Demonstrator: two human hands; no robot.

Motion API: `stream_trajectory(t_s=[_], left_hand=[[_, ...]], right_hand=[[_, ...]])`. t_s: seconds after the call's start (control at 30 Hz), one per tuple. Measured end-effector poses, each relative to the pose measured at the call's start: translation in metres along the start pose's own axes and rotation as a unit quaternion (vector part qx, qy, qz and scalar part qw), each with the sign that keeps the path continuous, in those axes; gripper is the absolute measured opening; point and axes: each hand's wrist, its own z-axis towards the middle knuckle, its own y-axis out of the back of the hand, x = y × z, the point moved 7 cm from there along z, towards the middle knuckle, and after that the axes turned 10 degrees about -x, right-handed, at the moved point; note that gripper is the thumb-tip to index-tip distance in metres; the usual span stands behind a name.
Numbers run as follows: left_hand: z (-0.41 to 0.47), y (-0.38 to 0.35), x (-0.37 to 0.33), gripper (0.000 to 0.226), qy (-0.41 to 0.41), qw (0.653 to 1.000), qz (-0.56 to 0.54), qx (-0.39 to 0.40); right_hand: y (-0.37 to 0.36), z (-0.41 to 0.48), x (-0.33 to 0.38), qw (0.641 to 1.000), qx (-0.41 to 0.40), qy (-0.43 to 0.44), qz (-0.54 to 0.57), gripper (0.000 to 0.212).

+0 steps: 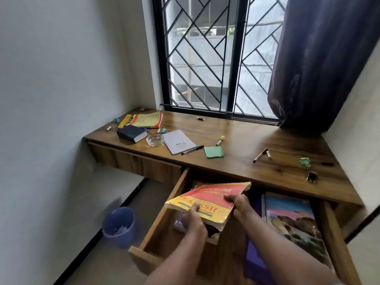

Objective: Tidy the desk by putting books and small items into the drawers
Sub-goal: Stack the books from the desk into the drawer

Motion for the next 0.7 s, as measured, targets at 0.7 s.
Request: stream_trajectory(t_s=[0.7], left_hand=[[0.116, 0.036, 0.067, 0.039, 0.06, 0.979, 0.114, -0.161]], right_hand=[[0.004, 0.112, -0.081, 0.994, 0.044, -0.098, 0.006, 0.046]])
